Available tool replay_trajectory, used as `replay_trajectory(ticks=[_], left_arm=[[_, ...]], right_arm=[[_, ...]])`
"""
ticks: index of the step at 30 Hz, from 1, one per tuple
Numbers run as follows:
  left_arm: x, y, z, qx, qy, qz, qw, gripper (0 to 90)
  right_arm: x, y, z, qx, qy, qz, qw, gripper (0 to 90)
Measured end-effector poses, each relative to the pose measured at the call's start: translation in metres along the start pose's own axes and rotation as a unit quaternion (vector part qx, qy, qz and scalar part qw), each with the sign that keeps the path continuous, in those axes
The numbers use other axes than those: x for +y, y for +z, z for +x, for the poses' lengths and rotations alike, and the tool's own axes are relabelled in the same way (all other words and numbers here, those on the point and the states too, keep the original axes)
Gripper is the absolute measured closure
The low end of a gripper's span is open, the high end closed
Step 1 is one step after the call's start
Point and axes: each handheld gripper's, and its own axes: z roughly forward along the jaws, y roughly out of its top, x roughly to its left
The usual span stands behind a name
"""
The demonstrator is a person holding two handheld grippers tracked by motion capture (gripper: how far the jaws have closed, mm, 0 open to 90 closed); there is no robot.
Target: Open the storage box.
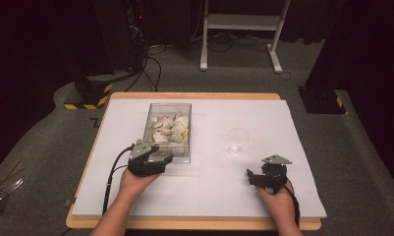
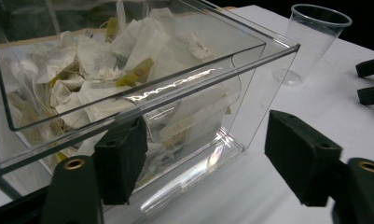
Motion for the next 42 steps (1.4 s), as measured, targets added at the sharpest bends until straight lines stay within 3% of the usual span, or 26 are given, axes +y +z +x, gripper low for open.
replay_trajectory(ticks=[9,16,23,34,38,42], left_arm=[[-0.003,-0.001,0.005,0.003,-0.007,-0.012,0.9999,47.9],[-0.006,-0.001,0.008,-0.004,0.004,-0.024,0.9997,49.4],[-0.009,-0.001,0.012,-0.017,-0.018,-0.036,0.999,52.4],[-0.011,-0.001,0.01,-0.016,-0.019,-0.046,0.9986,50.8],[-0.01,-0.003,0.01,-0.016,-0.03,-0.047,0.9983,49.8],[-0.01,-0.004,0.01,-0.013,-0.024,-0.045,0.9986,50.1]], right_arm=[[0.0,0.0,0.0,0.0,-0.001,0.0,1.0,11.6],[0.0,0.0,0.0,0.0,-0.001,0.0,1.0,11.7],[0.0,0.0,0.0,0.0,-0.001,0.0,1.0,11.8],[0.0,0.0,0.001,0.0,0.001,0.0,1.0,12.2],[0.0,0.0,0.0,0.001,0.0,0.0,1.0,12.2],[0.0,0.0,0.0,0.001,0.0,0.0,1.0,12.2]])
